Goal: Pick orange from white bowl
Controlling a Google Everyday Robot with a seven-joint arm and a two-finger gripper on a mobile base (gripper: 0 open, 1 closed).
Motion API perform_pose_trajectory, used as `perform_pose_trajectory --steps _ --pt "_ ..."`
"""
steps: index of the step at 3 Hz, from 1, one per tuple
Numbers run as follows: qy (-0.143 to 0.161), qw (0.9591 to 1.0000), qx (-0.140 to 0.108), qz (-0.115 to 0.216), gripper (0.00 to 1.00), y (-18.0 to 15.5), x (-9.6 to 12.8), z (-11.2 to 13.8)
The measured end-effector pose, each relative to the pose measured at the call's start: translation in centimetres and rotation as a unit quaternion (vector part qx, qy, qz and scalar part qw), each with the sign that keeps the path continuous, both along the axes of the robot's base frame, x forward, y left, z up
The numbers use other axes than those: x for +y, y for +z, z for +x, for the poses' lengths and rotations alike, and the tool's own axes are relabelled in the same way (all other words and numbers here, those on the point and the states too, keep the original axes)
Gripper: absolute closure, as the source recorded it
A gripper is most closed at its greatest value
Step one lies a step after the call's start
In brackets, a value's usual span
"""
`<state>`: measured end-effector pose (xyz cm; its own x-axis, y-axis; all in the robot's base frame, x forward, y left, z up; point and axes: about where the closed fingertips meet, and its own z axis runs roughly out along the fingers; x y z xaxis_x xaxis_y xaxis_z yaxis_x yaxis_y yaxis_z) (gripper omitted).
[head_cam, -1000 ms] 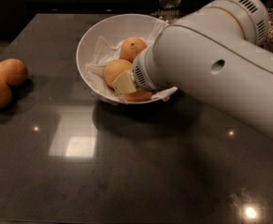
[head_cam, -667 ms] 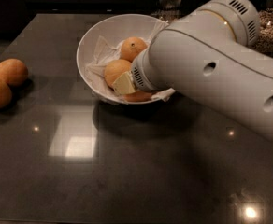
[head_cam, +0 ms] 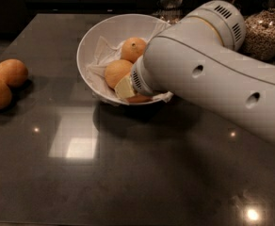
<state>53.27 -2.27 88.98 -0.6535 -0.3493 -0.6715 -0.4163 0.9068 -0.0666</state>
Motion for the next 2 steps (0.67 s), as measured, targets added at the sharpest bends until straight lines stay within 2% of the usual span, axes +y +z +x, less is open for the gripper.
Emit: perform_pose_trajectory --steps 1,2 --pt "-0.008 0.9998 0.016 0.006 0.32 -1.00 0.16 0.36" --pt "-0.008 0.9998 0.016 0.006 0.33 -0.60 0.18 0.36"
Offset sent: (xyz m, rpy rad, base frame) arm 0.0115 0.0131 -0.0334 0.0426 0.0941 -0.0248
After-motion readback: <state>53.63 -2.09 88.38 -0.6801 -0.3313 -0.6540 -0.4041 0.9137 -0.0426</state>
